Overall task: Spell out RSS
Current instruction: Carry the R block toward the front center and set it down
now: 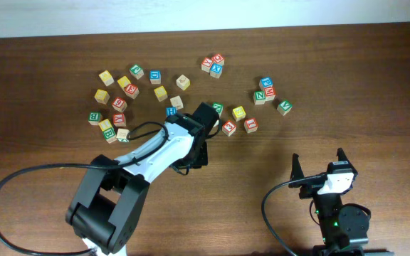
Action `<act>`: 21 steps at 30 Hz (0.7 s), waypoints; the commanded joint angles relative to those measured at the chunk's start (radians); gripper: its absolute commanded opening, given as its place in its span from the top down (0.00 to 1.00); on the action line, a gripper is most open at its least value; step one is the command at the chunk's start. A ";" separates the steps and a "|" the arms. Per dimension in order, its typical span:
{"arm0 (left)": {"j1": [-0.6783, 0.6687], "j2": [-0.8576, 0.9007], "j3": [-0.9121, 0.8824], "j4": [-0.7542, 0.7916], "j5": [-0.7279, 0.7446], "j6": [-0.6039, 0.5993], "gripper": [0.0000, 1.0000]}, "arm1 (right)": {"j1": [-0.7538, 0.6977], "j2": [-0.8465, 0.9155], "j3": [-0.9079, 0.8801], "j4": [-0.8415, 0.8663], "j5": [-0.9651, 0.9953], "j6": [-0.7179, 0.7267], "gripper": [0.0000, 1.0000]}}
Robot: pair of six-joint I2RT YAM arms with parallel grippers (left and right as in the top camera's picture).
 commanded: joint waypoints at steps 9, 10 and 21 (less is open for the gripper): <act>-0.002 -0.013 -0.010 -0.001 0.014 0.011 0.58 | -0.006 -0.008 -0.005 -0.005 0.012 0.012 0.02; -0.002 -0.013 -0.010 0.000 0.014 0.012 0.55 | -0.006 -0.008 -0.005 -0.005 0.012 0.012 0.02; 0.049 -0.013 0.228 -0.159 0.003 0.016 0.01 | -0.006 -0.008 -0.005 -0.005 0.012 0.012 0.02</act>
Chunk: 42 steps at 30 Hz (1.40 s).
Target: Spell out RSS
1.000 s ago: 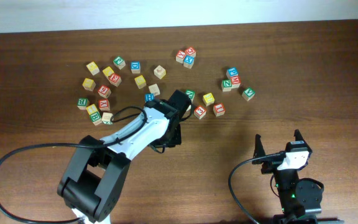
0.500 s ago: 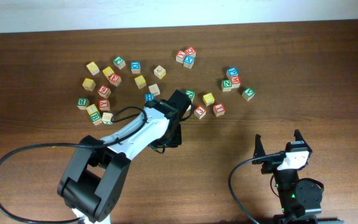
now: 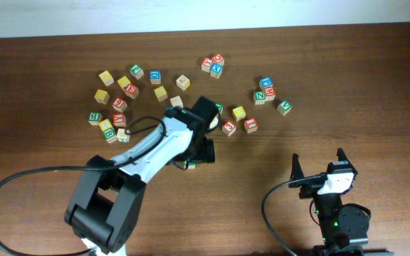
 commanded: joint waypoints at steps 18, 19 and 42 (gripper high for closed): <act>0.625 -0.011 0.613 -0.551 -0.001 0.036 0.01 | -0.006 -0.008 -0.005 -0.005 0.012 0.011 0.02; 0.666 -0.011 0.608 -0.571 -0.001 0.036 0.01 | -0.006 -0.008 -0.005 -0.005 0.012 0.011 0.02; 0.866 -0.011 0.515 -0.558 0.034 0.035 0.01 | -0.006 -0.008 -0.005 0.099 -0.780 0.503 0.02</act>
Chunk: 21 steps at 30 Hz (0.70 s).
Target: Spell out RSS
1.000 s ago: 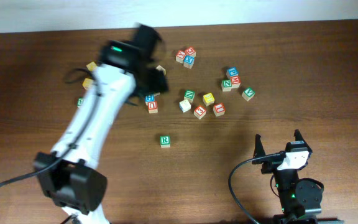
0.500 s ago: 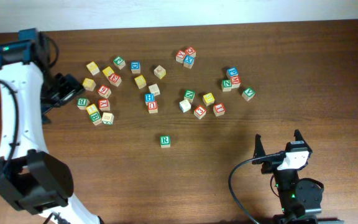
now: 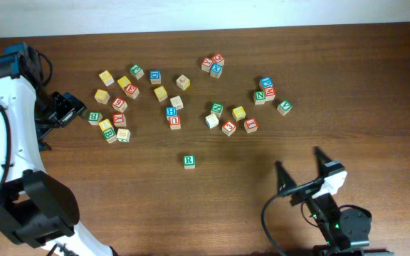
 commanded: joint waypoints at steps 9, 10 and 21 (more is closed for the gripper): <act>0.003 -0.009 -0.009 0.002 0.008 0.005 0.01 | -0.006 -0.008 -0.003 0.596 -0.356 0.616 0.02; 0.003 -0.009 -0.009 0.002 0.008 0.005 0.01 | -0.006 -0.008 0.005 0.657 -0.307 0.638 0.02; 0.003 -0.009 -0.009 0.002 0.008 0.005 0.01 | -0.006 0.181 0.537 0.398 -0.221 0.299 0.02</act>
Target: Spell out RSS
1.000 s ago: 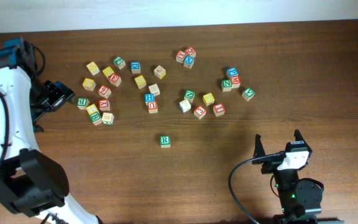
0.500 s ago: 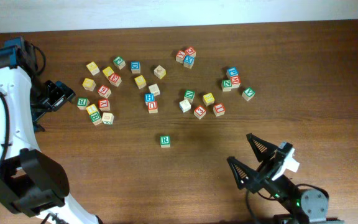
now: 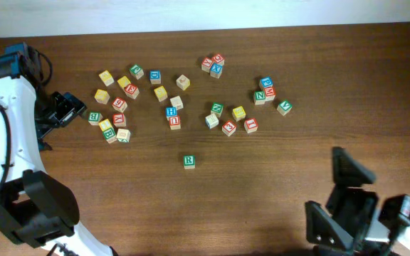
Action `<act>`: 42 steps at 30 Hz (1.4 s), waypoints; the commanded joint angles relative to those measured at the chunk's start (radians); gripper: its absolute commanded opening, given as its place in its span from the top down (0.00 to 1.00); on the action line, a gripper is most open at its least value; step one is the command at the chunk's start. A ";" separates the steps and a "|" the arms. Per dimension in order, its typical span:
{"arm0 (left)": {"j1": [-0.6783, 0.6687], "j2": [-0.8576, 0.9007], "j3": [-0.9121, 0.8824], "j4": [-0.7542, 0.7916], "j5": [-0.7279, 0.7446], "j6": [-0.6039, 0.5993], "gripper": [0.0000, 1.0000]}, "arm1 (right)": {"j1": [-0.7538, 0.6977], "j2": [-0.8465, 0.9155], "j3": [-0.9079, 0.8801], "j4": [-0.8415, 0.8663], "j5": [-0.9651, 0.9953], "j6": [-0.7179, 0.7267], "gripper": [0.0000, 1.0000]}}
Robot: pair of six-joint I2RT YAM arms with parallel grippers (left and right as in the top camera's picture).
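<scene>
A green block with the letter R lies alone on the brown table, in front of the scattered blocks. Several more letter blocks in red, yellow, green and blue lie spread across the back half; most of their letters are too small to read. My left gripper hovers at the far left beside the leftmost blocks, open and holding nothing. At the front right, my right gripper is lifted close to the camera, its fingers spread and empty.
A small cluster of blocks sits at the back centre and another at the back right. The left arm's white links run down the left edge. The wall edge bounds the table at the back.
The right arm has moved right and up toward the camera, its gripper still spread. The left arm and the R block have not moved.
My left gripper was low over the table's middle, in front of the blocks. It then stood there with the green R block under its fingers. Later the R block lay alone and the left arm was back at the far left. The right arm has since shifted.
</scene>
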 commanded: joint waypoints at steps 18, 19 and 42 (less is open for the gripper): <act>0.002 -0.009 -0.009 0.000 0.000 0.005 0.01 | 0.414 1.116 0.758 -0.813 -0.094 -0.544 0.02; 0.002 -0.009 -0.009 0.000 0.000 0.005 0.01 | 0.454 1.144 0.760 -0.813 -0.008 -0.544 0.02; 0.002 -0.009 -0.009 0.000 0.000 0.005 0.01 | 0.603 1.519 1.092 -1.325 0.303 -0.668 0.02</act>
